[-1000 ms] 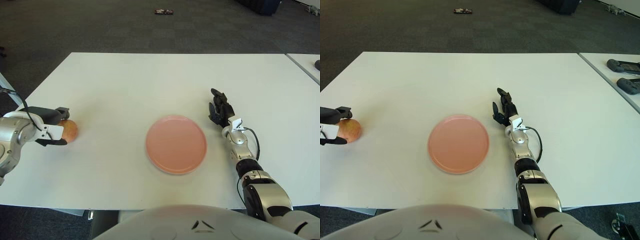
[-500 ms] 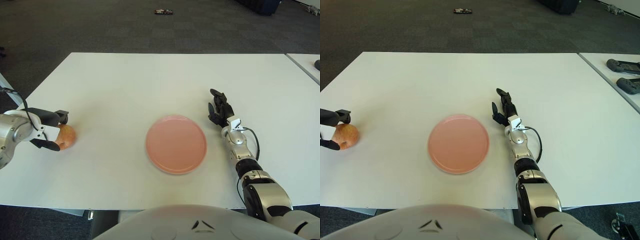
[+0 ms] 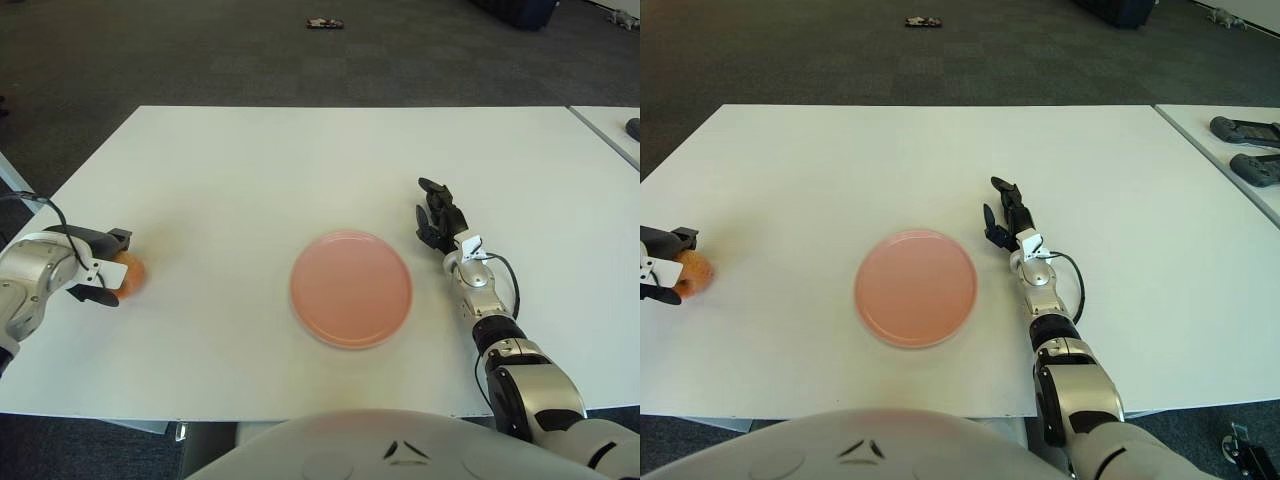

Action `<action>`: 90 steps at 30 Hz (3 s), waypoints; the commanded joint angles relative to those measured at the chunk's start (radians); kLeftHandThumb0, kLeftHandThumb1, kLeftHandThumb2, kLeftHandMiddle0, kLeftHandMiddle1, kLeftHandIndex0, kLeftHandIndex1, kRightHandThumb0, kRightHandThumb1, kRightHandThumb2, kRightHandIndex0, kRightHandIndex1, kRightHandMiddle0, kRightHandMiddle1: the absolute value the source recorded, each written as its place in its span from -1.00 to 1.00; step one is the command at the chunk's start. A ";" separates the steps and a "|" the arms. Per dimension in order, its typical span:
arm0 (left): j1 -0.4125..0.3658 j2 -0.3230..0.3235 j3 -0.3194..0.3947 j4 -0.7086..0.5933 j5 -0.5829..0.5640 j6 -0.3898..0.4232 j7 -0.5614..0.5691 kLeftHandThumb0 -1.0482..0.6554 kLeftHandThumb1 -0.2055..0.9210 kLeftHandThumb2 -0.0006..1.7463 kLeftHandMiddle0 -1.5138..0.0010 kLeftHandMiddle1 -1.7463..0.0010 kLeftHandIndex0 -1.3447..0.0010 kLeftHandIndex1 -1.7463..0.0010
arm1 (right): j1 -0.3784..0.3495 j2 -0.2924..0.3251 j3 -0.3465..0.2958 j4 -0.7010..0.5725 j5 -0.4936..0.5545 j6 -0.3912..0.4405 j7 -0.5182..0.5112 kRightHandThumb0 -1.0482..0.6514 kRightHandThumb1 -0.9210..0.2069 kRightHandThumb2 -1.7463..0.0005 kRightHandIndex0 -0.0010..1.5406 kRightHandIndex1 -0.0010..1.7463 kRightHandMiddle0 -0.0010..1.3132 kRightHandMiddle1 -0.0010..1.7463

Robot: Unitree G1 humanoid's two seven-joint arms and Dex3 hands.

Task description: Put the apple into the plate.

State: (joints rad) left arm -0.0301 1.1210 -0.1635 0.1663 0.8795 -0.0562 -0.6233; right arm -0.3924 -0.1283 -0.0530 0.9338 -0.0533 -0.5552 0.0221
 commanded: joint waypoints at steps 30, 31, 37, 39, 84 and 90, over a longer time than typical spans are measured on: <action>-0.050 -0.029 -0.092 0.067 0.021 0.028 -0.019 -0.85 1.00 -0.86 -0.74 -1.00 0.93 -0.44 | 0.032 0.002 -0.011 0.042 0.004 -0.007 -0.006 -0.72 -1.00 0.19 -0.73 -0.99 -1.00 -0.42; -0.053 -0.030 -0.096 0.070 0.023 0.031 -0.019 -0.86 1.00 -0.86 -0.75 -1.00 0.94 -0.45 | 0.033 0.001 -0.011 0.042 0.005 -0.008 -0.005 -0.72 -1.00 0.19 -0.73 -0.99 -1.00 -0.42; -0.061 -0.032 -0.105 0.069 0.015 0.043 -0.027 -0.89 1.00 -0.85 -0.76 -1.00 0.95 -0.44 | 0.034 0.003 -0.013 0.040 0.006 -0.011 -0.008 -0.71 -1.00 0.20 -0.74 -0.99 -1.00 -0.43; -0.061 -0.031 -0.105 0.065 0.014 0.047 -0.027 -0.88 1.00 -0.85 -0.76 -1.00 0.96 -0.42 | 0.035 0.003 -0.013 0.038 0.006 -0.011 -0.008 -0.71 -1.00 0.20 -0.74 -0.99 -1.00 -0.43; -0.068 -0.062 -0.140 0.051 0.034 0.112 -0.057 -0.63 0.76 -0.83 -0.61 -1.00 0.91 -0.65 | 0.062 -0.001 -0.010 -0.033 -0.002 0.041 -0.026 -0.74 -1.00 0.16 -0.73 -0.99 -1.00 -0.42; -0.059 -0.070 -0.126 0.041 0.019 0.141 -0.060 -0.61 0.37 -0.43 -0.60 -1.00 0.89 -0.96 | 0.052 -0.016 -0.015 -0.001 0.006 0.019 0.000 -0.72 -1.00 0.14 -0.74 -1.00 -1.00 -0.44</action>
State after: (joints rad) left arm -0.1029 1.0711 -0.2814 0.2036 0.9105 0.0710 -0.6613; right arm -0.3637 -0.1286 -0.0633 0.8906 -0.0532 -0.5528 0.0046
